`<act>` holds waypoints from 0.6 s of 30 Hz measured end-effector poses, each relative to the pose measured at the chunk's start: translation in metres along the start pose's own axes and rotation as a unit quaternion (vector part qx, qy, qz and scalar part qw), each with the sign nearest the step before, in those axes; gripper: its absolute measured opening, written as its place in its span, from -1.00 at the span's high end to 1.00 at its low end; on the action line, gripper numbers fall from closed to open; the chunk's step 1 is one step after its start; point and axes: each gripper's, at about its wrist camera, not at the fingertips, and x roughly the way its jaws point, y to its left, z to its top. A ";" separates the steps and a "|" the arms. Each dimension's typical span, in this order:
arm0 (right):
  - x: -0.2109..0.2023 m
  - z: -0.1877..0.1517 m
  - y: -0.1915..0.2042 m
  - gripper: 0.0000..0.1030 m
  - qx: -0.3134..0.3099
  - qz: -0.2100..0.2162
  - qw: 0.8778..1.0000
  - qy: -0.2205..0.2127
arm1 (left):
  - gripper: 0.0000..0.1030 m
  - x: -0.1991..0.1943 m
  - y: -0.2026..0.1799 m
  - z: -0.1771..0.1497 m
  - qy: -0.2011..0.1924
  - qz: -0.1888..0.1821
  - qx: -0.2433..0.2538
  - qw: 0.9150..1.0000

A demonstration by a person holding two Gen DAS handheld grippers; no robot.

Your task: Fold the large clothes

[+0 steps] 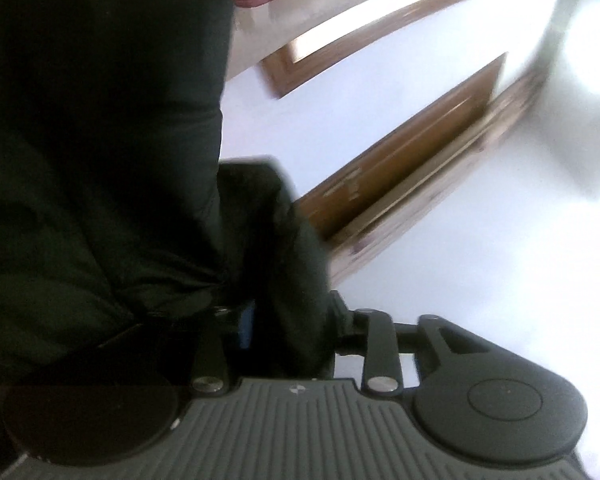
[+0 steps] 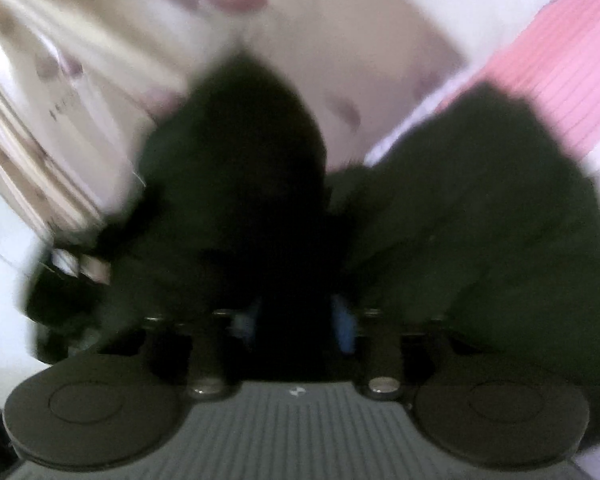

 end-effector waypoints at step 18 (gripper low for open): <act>0.027 0.070 -0.004 0.03 -0.005 -0.029 0.999 0.039 | -0.41 -0.018 0.051 -0.061 -0.165 -0.119 -0.025 0.979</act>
